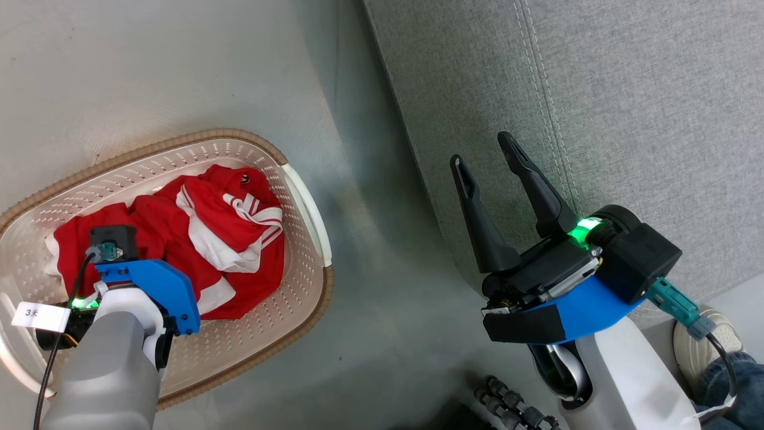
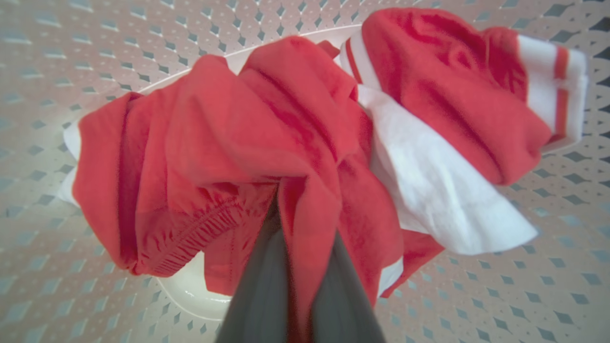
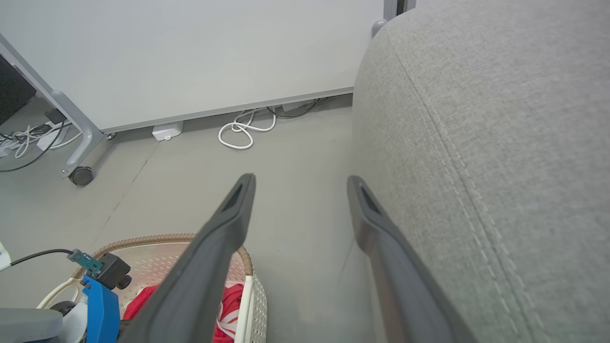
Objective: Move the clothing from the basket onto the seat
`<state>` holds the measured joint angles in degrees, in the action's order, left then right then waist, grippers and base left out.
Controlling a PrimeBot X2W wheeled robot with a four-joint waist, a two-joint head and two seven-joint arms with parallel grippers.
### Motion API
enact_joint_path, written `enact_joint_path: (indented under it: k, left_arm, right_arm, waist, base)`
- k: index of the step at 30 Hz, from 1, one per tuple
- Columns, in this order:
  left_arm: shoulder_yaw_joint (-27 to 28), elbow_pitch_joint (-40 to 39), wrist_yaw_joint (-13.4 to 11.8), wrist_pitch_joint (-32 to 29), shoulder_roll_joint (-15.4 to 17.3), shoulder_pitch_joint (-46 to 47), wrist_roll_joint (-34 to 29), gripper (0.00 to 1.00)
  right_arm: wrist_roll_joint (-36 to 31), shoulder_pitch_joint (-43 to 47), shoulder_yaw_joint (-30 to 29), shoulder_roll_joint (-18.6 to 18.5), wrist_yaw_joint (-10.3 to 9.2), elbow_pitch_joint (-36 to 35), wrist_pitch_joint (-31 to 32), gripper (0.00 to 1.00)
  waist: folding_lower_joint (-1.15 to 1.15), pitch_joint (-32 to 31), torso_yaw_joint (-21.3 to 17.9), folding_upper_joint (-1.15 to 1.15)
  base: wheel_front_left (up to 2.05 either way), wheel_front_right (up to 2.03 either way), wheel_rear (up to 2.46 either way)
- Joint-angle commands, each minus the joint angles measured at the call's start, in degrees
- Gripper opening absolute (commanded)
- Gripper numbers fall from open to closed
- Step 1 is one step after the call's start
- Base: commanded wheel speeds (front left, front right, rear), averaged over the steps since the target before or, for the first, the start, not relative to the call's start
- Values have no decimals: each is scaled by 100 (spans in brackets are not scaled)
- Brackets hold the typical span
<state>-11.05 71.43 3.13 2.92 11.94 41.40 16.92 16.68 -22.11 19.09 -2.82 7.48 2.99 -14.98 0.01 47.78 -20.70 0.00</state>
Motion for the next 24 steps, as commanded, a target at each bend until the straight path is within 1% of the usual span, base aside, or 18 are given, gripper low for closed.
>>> enact_joint_path:
  k: [1,7,12,17,24]
  left_arm:
    - [8,3,21,21,4,108,20,0]
    - [-28,59,65,85,-48,50,73,0]
    - [-45,101,90,169,-175,-49,137,0]
    - [-6,128,141,334,-361,-152,278,0]
    - [-223,125,296,738,-664,-502,256,0]
  right_arm:
    - [12,-86,7,-12,3,-5,-29,100]
    - [3,-66,-11,-12,3,46,-29,100]
    - [-39,-83,25,-11,3,125,-27,100]
    - [-128,-50,0,-12,3,255,-26,100]
    - [-246,200,-86,-12,3,620,-24,100]
  waist:
    - [-1,-6,1,0]
    - [-1,-128,35,0]
    - [-1,-403,155,0]
    - [-1,-848,373,0]
    - [-1,-1848,775,0]
  base:
    - [0,0,0]
    - [0,0,0]
    - [0,0,0]
    - [0,0,0]
    - [0,0,0]
